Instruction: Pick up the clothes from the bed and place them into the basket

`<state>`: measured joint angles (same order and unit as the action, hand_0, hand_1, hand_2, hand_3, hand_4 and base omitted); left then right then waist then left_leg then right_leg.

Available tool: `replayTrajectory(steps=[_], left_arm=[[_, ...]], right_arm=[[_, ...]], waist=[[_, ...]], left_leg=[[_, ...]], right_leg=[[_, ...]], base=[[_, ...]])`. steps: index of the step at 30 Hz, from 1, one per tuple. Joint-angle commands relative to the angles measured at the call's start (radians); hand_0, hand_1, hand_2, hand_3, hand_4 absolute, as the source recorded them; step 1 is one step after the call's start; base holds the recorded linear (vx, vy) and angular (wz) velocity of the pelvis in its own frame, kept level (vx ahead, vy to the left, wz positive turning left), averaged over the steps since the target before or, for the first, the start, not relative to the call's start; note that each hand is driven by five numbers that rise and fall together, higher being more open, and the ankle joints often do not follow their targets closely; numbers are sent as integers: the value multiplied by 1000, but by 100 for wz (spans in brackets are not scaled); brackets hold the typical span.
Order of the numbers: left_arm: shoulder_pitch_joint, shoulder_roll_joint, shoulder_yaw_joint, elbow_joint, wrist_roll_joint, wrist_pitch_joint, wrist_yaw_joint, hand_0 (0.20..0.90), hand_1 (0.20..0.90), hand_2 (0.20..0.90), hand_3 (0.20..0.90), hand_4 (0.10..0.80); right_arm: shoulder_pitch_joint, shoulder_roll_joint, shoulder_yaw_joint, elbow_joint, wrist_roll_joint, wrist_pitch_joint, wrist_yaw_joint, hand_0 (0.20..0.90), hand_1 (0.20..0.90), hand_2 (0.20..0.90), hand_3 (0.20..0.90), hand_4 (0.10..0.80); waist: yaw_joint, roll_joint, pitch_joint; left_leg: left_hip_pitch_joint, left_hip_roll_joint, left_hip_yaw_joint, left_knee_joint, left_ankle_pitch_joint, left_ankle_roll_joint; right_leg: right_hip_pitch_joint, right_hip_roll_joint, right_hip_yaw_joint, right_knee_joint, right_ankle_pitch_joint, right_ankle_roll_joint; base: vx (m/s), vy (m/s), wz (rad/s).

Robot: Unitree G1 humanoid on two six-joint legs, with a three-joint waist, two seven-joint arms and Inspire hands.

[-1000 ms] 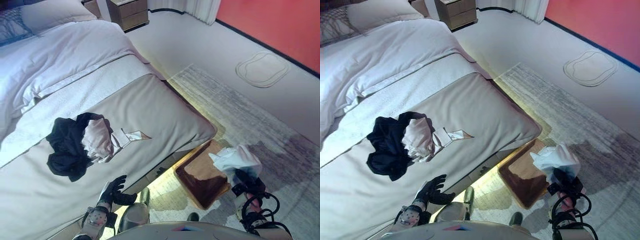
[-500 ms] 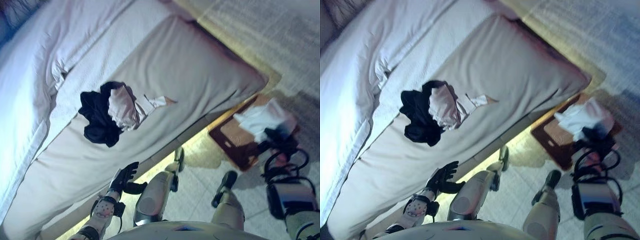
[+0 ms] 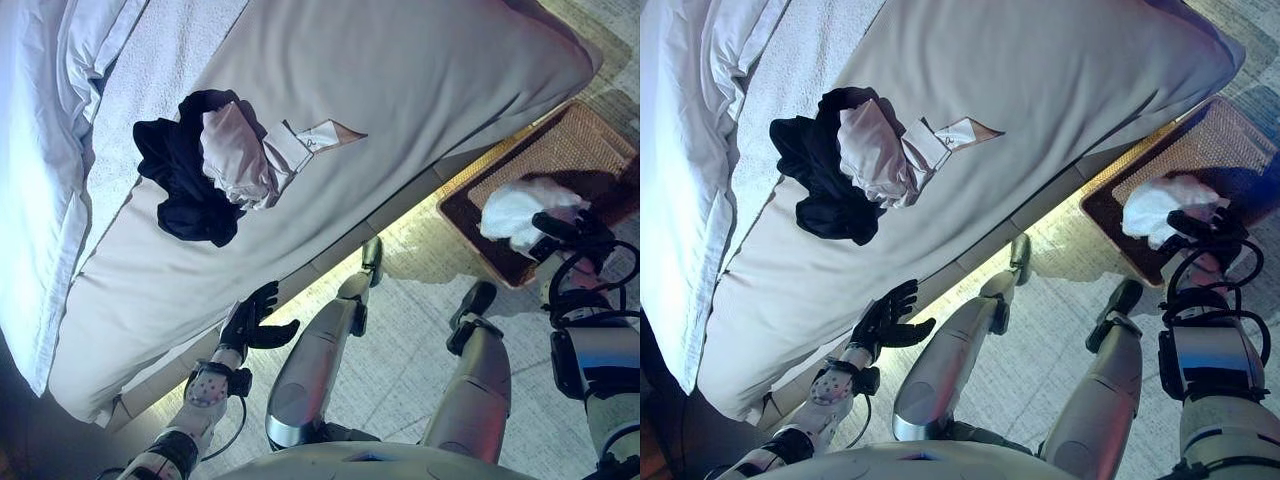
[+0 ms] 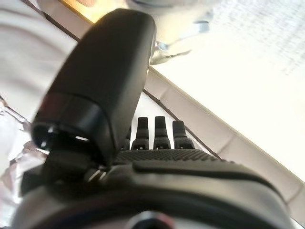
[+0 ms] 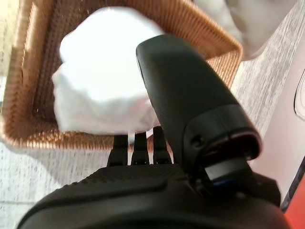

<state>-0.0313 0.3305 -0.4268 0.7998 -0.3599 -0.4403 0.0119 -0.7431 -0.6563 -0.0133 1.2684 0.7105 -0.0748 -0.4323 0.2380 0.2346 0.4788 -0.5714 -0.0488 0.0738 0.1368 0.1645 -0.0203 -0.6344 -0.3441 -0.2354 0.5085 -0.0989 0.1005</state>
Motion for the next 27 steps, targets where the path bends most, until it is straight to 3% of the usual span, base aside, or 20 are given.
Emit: replayTrajectory(steps=[1, 8, 16, 17, 18, 20, 21, 25, 26, 27], left_arm=[[35, 58, 37, -1, -37, -36, 3, 900, 900, 900, 900, 800], [44, 58, 38, 9, -42, -40, -2, 900, 900, 900, 900, 800], [60, 75, 84, 44, 70, -29, 27, 900, 900, 900, 900, 800], [58, 77, 90, 55, 91, -19, 22, 900, 900, 900, 900, 800], [47, 82, 79, 68, 142, -17, 18, 900, 900, 900, 900, 800], [25, 80, 61, 84, 178, 3, 19, 900, 900, 900, 900, 800], [22, 80, 59, 86, 183, 9, 19, 900, 900, 900, 900, 800], [50, 50, 72, 148, 267, 7, 53, 900, 900, 900, 900, 800], [53, 51, 71, 148, 268, 7, 55, 900, 900, 900, 900, 800], [57, 48, 85, 162, 280, 23, 65, 900, 900, 900, 900, 800]], right_arm=[[2, -107, 15, -43, -21, -55, 19, 900, 900, 900, 900, 800], [29, -94, 15, -14, -26, -74, 125, 900, 900, 900, 900, 800], [206, 69, 32, -58, -30, -93, 189, 900, 900, 900, 900, 800], [240, 96, 39, -66, -27, -93, 204, 900, 900, 900, 900, 800], [291, 132, 41, -84, -2, -106, 203, 900, 900, 900, 900, 800], [335, 164, 43, -100, 18, -121, 220, 900, 900, 900, 900, 800], [341, 170, 45, -102, 21, -127, 223, 900, 900, 900, 900, 800], [448, 247, 58, -146, -6, -150, 278, 900, 900, 900, 900, 800], [453, 249, 58, -149, -7, -150, 277, 900, 900, 900, 900, 800], [484, 273, 45, -146, -32, -146, 298, 900, 900, 900, 900, 800]], waist=[[1, 25, 33], [10, 14, 12], [53, -45, -66], [52, -56, -83], [32, -63, -100], [-3, -74, -115], [-8, -77, -115], [4, -137, -172], [4, -138, -172], [12, -159, -208]], left_leg=[[-32, 34, -44, 104, -54, -35], [29, 41, -55, 59, -42, -53], [144, 99, -80, -26, -15, -86], [164, 121, -45, -35, -7, -97], [181, 181, 65, -20, 16, -119], [222, 240, 199, -5, 15, -126], [231, 243, 211, -6, 12, -125], [301, 192, 193, -17, -52, -90], [306, 190, 194, -18, -54, -89], [341, 166, 194, -26, -74, -71]], right_leg=[[67, 42, -82, -35, 3, -29], [128, 57, -102, -63, -2, -32], [294, 74, -177, -94, -37, -47], [335, 70, -210, -113, -35, -49], [397, 51, -289, -135, -33, -56], [455, 24, -369, -152, -27, -60], [464, 20, -376, -153, -27, -59], [579, 20, -360, -202, -16, -32], [585, 20, -361, -206, -13, -30], [635, 20, -350, -229, 5, -18]], base=[[18, -18, 4], [25, -13, 6], [134, -88, 24], [167, -70, 38], [163, -77, 68], [73, 6, 133], [152, 139, 154], [248, 178, 66], [306, 188, 9], [322, 171, 15]])
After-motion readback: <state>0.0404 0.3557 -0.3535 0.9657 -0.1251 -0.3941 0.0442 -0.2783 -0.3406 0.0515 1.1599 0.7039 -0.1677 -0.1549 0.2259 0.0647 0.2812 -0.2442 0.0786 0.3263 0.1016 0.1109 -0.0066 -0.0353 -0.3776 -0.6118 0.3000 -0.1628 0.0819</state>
